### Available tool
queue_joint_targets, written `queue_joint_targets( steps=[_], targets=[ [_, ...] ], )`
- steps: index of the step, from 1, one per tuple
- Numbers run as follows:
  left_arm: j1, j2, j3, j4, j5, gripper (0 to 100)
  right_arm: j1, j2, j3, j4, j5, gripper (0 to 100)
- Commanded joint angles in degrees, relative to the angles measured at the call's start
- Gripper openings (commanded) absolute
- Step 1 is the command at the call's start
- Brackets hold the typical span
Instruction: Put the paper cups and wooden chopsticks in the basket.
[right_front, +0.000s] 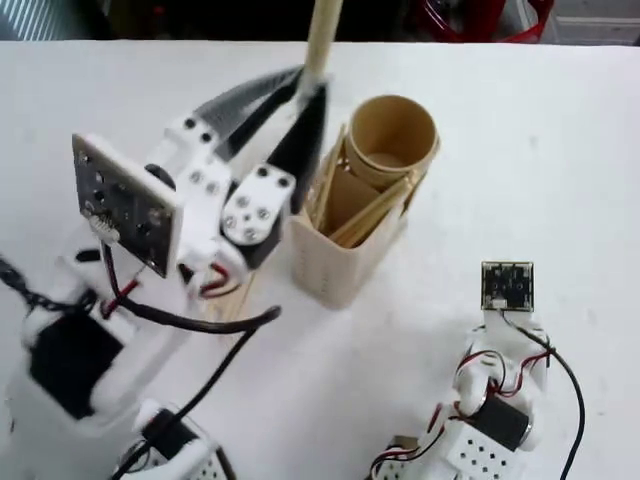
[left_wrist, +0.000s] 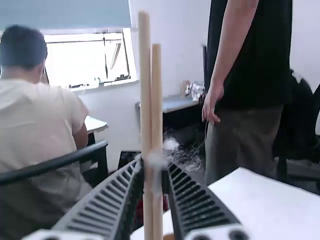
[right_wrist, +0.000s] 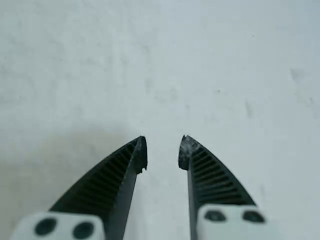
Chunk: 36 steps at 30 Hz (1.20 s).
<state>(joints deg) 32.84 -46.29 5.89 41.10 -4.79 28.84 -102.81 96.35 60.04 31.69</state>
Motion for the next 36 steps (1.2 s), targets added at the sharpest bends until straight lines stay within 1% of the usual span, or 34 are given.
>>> queue_joint_targets(
  steps=[1,5,16,21,25,36],
  targets=[
    [2.51,3.03,-1.93,-8.70,0.35,2,0.66,-0.48,0.53,-1.01,0.35,11.4],
    [2.42,6.99,-1.93,-11.69,0.62,2,0.66,-0.48,0.53,-1.01,0.35,11.4],
    [2.42,8.75,-3.60,-11.52,0.62,3,0.66,-0.48,0.53,-1.01,0.35,11.4],
    [2.07,8.57,-3.87,-8.62,0.62,11,0.66,-0.48,0.53,-1.01,0.35,11.4],
    [2.07,8.66,-3.87,-8.70,0.26,9,0.66,-0.48,0.53,-1.01,0.35,11.4],
    [1.98,8.84,-3.78,-8.62,0.18,9,0.66,-0.48,0.53,-1.01,0.35,11.4]
  ],
)
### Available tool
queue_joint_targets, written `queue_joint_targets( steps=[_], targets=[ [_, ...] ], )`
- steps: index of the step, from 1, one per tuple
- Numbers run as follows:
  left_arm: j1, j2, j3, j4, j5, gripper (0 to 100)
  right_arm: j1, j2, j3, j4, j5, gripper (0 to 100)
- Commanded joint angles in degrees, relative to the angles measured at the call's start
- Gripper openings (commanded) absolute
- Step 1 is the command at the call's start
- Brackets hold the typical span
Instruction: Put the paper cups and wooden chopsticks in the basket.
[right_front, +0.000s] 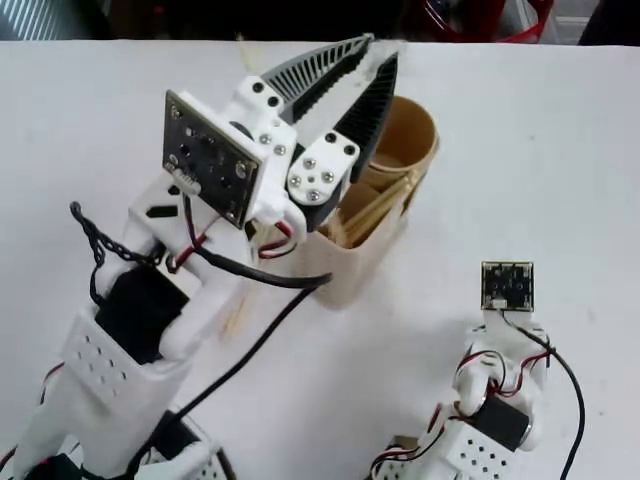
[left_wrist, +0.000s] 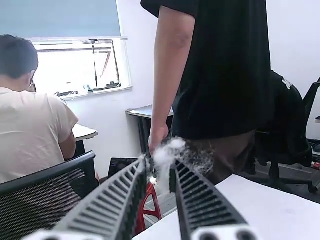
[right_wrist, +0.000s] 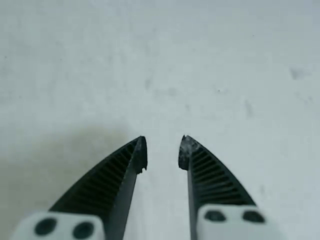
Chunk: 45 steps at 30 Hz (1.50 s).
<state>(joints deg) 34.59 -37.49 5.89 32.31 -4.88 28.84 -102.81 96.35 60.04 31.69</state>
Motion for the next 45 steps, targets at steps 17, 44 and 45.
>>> queue_joint_targets(
  steps=[17,44,45],
  targets=[
    [-14.20,0.13,3.16,0.97,0.26,9,0.66,-0.48,0.53,-1.01,0.35,11.4],
    [-40.48,47.60,5.36,14.07,-10.64,9,0.57,-0.48,0.53,-1.01,0.35,11.4],
    [-39.78,50.33,0.97,18.73,-10.55,9,0.57,-0.48,0.53,-1.01,0.35,11.4]
  ],
)
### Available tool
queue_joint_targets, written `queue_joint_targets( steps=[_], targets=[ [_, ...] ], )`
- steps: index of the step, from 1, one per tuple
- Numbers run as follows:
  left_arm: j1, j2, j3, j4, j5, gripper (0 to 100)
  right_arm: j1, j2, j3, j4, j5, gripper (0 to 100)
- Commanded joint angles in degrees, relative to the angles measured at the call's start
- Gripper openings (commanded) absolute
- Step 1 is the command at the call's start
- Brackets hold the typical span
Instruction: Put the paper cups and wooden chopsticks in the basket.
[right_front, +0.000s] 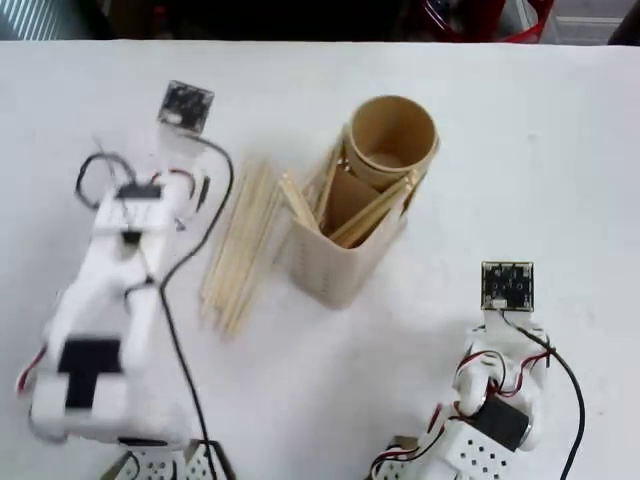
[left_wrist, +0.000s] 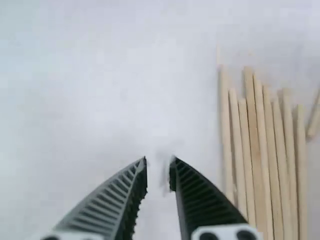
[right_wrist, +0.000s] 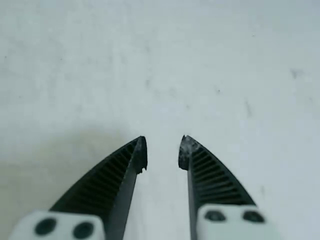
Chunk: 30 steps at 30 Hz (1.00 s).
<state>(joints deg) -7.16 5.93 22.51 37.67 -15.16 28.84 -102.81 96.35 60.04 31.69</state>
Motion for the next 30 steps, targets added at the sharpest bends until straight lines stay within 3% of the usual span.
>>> queue_joint_targets(
  steps=[1,8,13,24,30],
  targets=[
    [2.68,9.80,-19.78,17.14,-0.26,9,0.57,-0.48,0.53,-1.01,0.35,11.4],
    [4.79,23.78,-34.20,26.02,-0.26,9,0.66,-0.48,0.53,-1.01,0.35,11.4],
    [5.93,27.12,-36.57,27.69,-0.26,9,0.66,-0.48,0.53,-1.01,0.35,11.4],
    [7.34,21.05,-35.60,32.88,0.00,9,0.66,-0.48,0.53,-1.01,0.35,11.4],
    [7.43,12.97,-22.15,24.62,0.44,9,0.66,-0.48,0.53,-1.01,0.35,11.4]
  ],
)
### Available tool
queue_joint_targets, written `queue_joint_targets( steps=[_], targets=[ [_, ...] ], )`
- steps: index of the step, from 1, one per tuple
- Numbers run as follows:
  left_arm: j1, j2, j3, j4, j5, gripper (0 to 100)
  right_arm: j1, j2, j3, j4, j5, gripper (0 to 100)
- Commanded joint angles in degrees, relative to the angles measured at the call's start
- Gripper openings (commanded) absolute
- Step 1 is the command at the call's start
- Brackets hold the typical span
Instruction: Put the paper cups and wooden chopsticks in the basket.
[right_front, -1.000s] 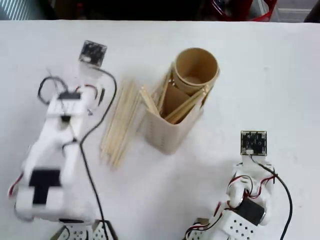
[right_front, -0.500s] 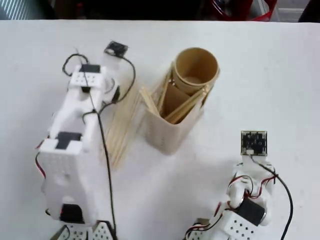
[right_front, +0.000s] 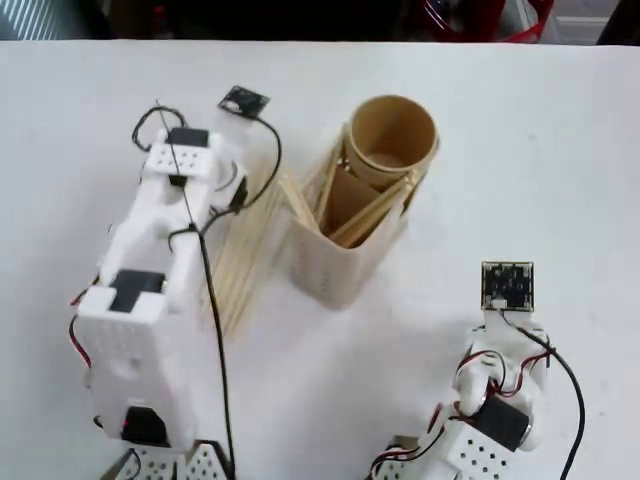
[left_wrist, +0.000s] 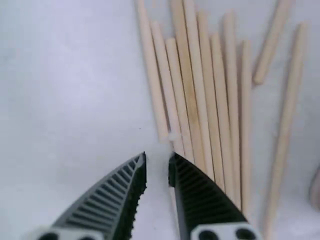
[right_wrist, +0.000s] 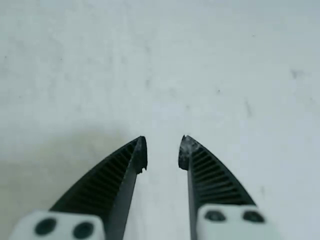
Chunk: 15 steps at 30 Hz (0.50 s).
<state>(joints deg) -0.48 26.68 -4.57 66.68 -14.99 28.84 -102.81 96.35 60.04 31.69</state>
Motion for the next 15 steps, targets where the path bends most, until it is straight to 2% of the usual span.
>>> queue_joint_targets(
  steps=[1,5,8,12,15],
  targets=[
    [0.75,-10.42,7.82,-6.15,0.26,9,0.66,-0.48,0.53,-1.01,0.35,11.4],
    [0.75,-18.86,19.43,-15.03,0.62,9,0.66,-0.48,0.53,-1.01,0.35,11.4],
    [0.57,-18.68,23.74,-20.84,0.44,10,0.66,-0.48,0.53,-1.01,0.35,11.4],
    [0.66,-14.99,21.98,-20.84,0.35,17,0.66,-0.48,0.53,-1.01,0.35,11.4],
    [0.40,-11.30,19.08,-20.48,0.35,17,0.66,-0.48,0.53,-1.01,0.35,11.4]
  ],
)
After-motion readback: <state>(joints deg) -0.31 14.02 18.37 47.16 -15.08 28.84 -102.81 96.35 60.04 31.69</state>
